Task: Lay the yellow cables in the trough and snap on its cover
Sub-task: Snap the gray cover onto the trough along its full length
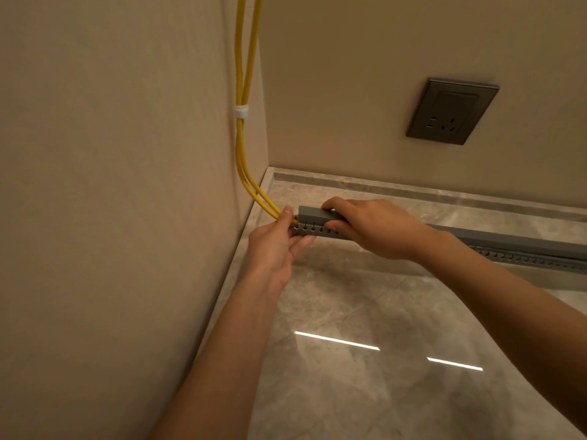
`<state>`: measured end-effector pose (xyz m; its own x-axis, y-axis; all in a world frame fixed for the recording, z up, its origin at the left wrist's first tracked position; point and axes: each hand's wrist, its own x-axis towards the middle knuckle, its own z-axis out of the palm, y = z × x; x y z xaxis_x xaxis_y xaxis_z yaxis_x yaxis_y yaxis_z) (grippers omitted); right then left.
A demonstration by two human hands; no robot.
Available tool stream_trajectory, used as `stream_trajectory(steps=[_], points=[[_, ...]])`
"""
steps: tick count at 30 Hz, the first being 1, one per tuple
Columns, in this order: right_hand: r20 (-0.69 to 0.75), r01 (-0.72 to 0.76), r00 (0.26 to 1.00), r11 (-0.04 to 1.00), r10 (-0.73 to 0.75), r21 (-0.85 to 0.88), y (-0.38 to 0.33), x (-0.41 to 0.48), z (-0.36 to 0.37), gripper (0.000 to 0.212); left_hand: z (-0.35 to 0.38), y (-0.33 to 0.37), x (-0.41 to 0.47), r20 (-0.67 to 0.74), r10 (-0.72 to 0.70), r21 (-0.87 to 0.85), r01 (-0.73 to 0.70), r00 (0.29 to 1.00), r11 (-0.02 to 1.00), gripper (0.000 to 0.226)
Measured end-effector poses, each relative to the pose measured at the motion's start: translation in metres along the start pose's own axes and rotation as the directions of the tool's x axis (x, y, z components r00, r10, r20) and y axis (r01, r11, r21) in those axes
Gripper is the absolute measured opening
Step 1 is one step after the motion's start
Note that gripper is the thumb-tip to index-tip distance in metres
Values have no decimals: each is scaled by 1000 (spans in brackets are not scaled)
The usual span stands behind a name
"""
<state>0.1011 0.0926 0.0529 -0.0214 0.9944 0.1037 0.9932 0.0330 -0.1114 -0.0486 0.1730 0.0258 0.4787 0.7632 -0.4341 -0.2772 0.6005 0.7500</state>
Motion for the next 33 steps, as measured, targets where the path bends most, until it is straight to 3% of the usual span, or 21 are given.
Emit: stream_trajectory(steps=[19, 33], points=[[195, -107, 980, 949, 50, 296, -3, 12, -16, 26, 2, 2, -8, -24, 0, 6, 0, 1000, 1000, 18], [132, -109, 988, 954, 75, 280, -2, 6, -7, 32, 3, 4, -8, -67, -77, -28, 75, 995, 997, 16]])
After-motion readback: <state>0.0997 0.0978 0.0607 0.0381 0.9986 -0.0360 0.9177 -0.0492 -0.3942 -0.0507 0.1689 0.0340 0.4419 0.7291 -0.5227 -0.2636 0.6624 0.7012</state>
